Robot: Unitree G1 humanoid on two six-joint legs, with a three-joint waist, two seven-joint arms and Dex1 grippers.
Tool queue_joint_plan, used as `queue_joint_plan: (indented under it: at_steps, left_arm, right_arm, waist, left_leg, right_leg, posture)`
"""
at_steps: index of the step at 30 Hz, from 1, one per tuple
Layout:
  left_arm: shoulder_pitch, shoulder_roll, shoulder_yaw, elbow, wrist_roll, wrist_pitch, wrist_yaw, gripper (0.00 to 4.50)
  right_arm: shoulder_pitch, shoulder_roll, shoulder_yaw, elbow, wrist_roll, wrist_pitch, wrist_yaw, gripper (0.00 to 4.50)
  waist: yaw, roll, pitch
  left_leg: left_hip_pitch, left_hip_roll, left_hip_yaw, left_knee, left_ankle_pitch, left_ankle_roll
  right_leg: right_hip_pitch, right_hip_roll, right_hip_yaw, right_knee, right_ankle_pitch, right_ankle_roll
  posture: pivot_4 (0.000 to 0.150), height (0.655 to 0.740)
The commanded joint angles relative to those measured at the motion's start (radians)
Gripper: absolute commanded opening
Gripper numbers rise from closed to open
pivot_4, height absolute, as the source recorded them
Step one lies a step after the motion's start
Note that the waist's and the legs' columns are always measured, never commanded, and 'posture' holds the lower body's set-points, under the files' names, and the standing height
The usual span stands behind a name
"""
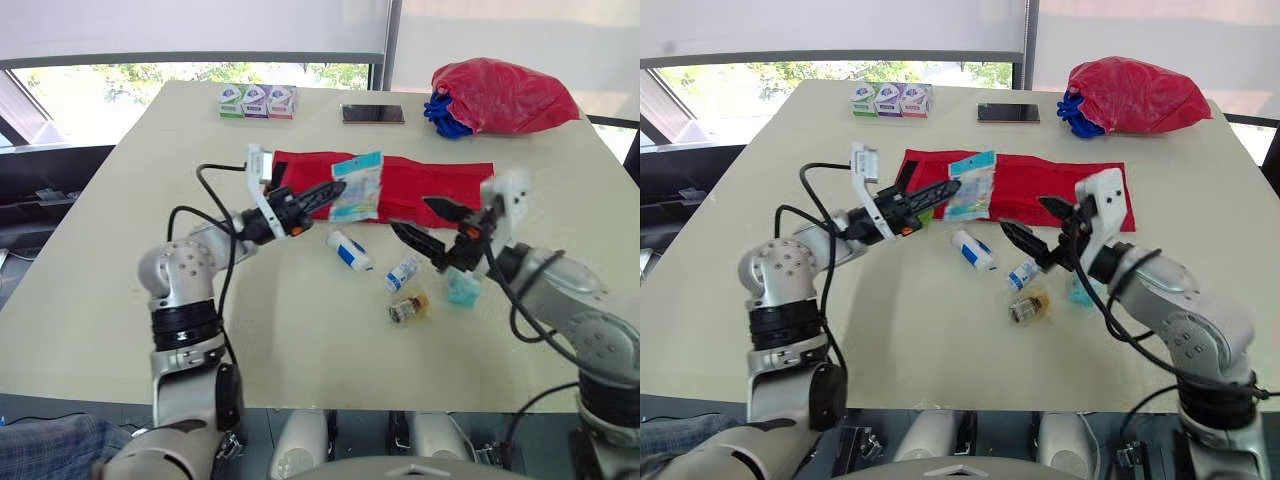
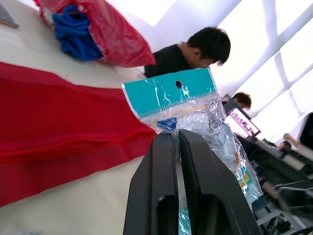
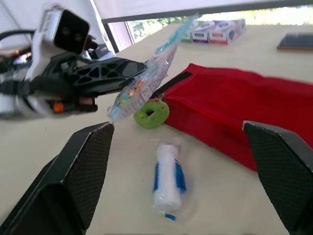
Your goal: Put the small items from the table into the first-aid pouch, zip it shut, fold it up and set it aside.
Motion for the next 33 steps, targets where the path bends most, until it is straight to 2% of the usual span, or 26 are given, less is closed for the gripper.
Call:
queue_joint_plan:
  at_steps: [1, 9, 14, 15, 17, 20, 21, 23, 25, 33]
  left_arm:
    - [-0.013, -0.014, -0.017, -0.063, -0.043, -0.027, 0.015, 0.07]
    - [-0.007, 0.015, -0.084, -0.020, 0.001, -0.127, -0.033, 0.07]
    - [-0.001, 0.028, -0.101, 0.004, 0.003, -0.168, -0.057, 0.07]
    - [-0.001, 0.029, -0.105, 0.010, 0.004, -0.176, -0.061, 0.00]
    - [0.001, 0.030, -0.110, 0.016, 0.001, -0.186, -0.066, 0.00]
    - [0.006, 0.027, -0.117, 0.021, 0.004, -0.196, -0.071, 0.00]
    - [0.008, 0.027, -0.118, 0.022, 0.005, -0.199, -0.072, 0.00]
    - [0.010, 0.027, -0.122, 0.027, 0.007, -0.207, -0.076, 0.00]
    - [0.014, 0.029, -0.126, 0.033, 0.015, -0.222, -0.087, 0.00]
    - [0.020, 0.045, -0.139, 0.064, 0.026, -0.253, -0.121, 0.00]
  right_arm:
    - [-0.059, 0.050, -0.046, 0.015, 0.223, 0.050, -0.156, 4.50]
    - [-0.139, 0.133, -0.024, 0.086, 0.365, 0.015, -0.364, 4.50]
    - [-0.138, 0.132, -0.008, 0.091, 0.401, -0.001, -0.410, 4.50]
    - [-0.135, 0.127, -0.003, 0.093, 0.400, -0.003, -0.414, 3.96]
    - [-0.134, 0.121, 0.006, 0.097, 0.400, -0.010, -0.423, 3.22]
    - [-0.132, 0.119, 0.018, 0.101, 0.396, -0.020, -0.431, 1.72]
    - [-0.130, 0.118, 0.021, 0.102, 0.392, -0.022, -0.432, 1.52]
    - [-0.126, 0.113, 0.025, 0.104, 0.386, -0.026, -0.431, 0.37]
    - [-0.123, 0.105, 0.026, 0.104, 0.377, -0.032, -0.430, 0.00]
    - [-0.121, 0.086, 0.028, 0.102, 0.354, -0.043, -0.415, 0.00]
  waist:
    - [0.000, 0.000, 0.000]
    - [-0.002, 0.000, 0.000]
    - [-0.002, 0.000, 0.000]
    - [-0.002, 0.000, 0.000]
    - [-0.003, 0.000, 0.000]
    - [-0.002, 0.000, 0.000]
    - [-0.003, 0.000, 0.000]
    - [-0.002, 0.000, 0.000]
    - [-0.002, 0.000, 0.000]
    - [-0.003, 0.000, 0.000]
  left_leg:
    - [0.000, 0.000, 0.000, 0.000, 0.000, 0.000]
    - [0.000, -0.004, 0.000, 0.000, -0.001, 0.002]
    - [0.000, -0.003, -0.003, -0.001, -0.002, 0.003]
    - [0.000, -0.003, -0.003, -0.001, -0.002, 0.003]
    - [-0.001, -0.003, -0.003, -0.001, -0.002, 0.003]
    - [-0.001, -0.003, -0.003, -0.001, -0.002, 0.005]
    - [-0.001, -0.003, -0.003, -0.001, -0.002, 0.005]
    - [-0.001, -0.002, -0.003, -0.001, -0.003, 0.005]
    - [-0.001, -0.003, -0.003, -0.001, -0.003, 0.005]
    - [-0.001, -0.002, -0.003, -0.001, -0.003, 0.006]
  right_leg:
    - [0.000, 0.000, 0.000, 0.000, 0.000, 0.000]
    - [0.000, 0.005, 0.005, 0.000, 0.000, 0.000]
    - [0.000, 0.010, 0.009, 0.000, 0.000, 0.000]
    - [0.000, 0.010, 0.010, -0.001, 0.000, 0.000]
    - [0.000, 0.012, 0.013, -0.001, 0.000, 0.000]
    - [0.000, 0.014, 0.015, -0.001, 0.000, 0.000]
    - [0.000, 0.014, 0.015, -0.001, 0.000, 0.000]
    - [0.000, 0.014, 0.015, -0.001, 0.000, 0.000]
    - [0.000, 0.014, 0.015, -0.001, 0.000, 0.000]
    - [-0.001, 0.015, 0.016, -0.001, 0.000, 0.000]
  posture:
    - [0.150, 0.7400]
    - [0.150, 0.7400]
    - [0.150, 0.7400]
    - [0.150, 0.7400]
    - [0.150, 0.7400]
    - [0.150, 0.7400]
    - [0.150, 0.7400]
    - [0.150, 0.7400]
    - [0.150, 0.7400]
    - [0.150, 0.7400]
